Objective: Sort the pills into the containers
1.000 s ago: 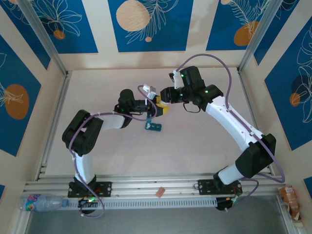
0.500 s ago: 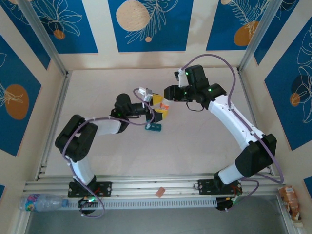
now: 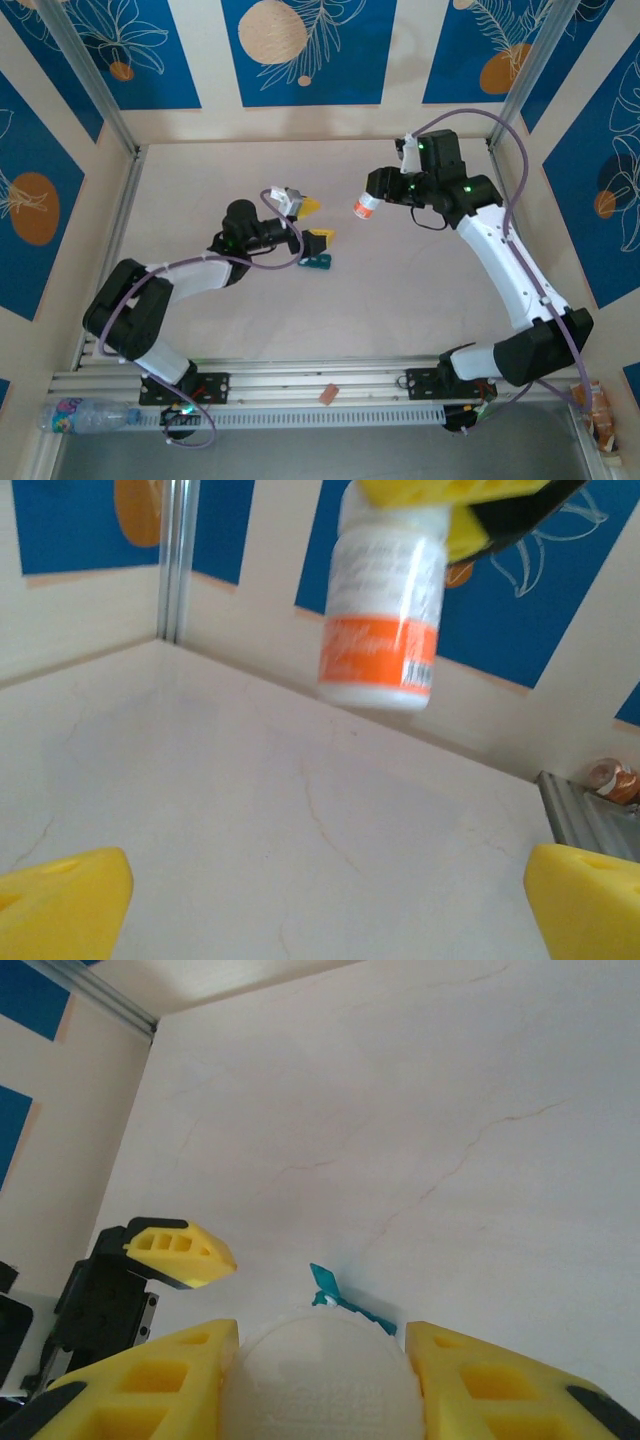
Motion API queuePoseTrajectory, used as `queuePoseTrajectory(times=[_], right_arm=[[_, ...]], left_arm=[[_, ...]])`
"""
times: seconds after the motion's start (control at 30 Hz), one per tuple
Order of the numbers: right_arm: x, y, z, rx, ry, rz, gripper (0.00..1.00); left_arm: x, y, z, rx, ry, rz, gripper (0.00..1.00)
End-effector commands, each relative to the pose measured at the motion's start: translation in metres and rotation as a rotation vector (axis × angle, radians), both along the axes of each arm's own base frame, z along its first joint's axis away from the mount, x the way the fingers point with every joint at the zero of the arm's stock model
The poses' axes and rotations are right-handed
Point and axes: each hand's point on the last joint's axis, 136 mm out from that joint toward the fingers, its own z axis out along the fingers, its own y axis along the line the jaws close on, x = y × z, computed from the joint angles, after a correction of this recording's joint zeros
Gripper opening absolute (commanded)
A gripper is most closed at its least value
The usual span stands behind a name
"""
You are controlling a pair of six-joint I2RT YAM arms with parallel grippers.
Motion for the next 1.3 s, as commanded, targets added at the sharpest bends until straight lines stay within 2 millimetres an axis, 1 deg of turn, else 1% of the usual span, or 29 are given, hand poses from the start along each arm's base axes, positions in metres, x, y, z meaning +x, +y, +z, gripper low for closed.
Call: queuePoseTrajectory(times=[0.0,0.07,0.13,0.2,0.3,0.37,0.47,0.53,0.67,0.83,1.03,1.17,1.27], right_arm=[[-0.002,-0.014,0.014,-0.017,-0.03,-0.041,0.27],[0.001,-0.022,0.007,-0.03,-0.022,-0.071,0.27],[0.004,-0.026,-0.001,-0.033,-0.019,-0.083,0.27],[0.01,-0.03,-0.012,-0.055,-0.021,-0.091,0.27],[0.02,-0.037,-0.036,-0.104,-0.019,-0.112,0.26],[0.028,-0.044,-0.051,-0.132,-0.029,-0.146,0.26],[0.037,-0.051,-0.075,-0.167,-0.03,-0.184,0.26],[0.042,-0.056,-0.091,-0.194,-0.018,-0.209,0.26],[0.049,-0.063,-0.115,-0.231,0.003,-0.251,0.26],[0.058,-0.061,-0.138,-0.318,0.021,-0.286,0.26],[0.064,-0.061,-0.157,-0.463,0.009,-0.364,0.25],[0.065,-0.059,-0.169,-0.516,-0.002,-0.421,0.25],[0.062,-0.053,-0.18,-0.538,-0.009,-0.449,0.25]], left_arm=[[0.006,0.007,-0.01,0.112,0.072,0.075,1.0],[0.009,0.013,-0.014,0.165,0.101,0.12,1.0],[0.007,0.019,-0.011,0.196,0.069,0.132,1.0],[0.011,0.025,-0.01,0.23,0.044,0.176,1.0],[0.017,0.033,-0.007,0.262,0.036,0.226,1.0],[0.016,0.033,-0.004,0.26,0.011,0.221,1.0],[0.022,0.035,0.001,0.243,-0.004,0.257,1.0],[0.026,0.036,0.001,0.238,-0.008,0.279,1.0],[0.035,0.039,0.001,0.23,-0.025,0.325,1.0],[0.047,0.044,-0.001,0.241,-0.016,0.384,1.0],[0.049,0.049,0.003,0.227,-0.056,0.408,1.0],[0.049,0.054,0.003,0.24,-0.072,0.423,1.0],[0.052,0.058,0.002,0.238,-0.065,0.444,1.0]])
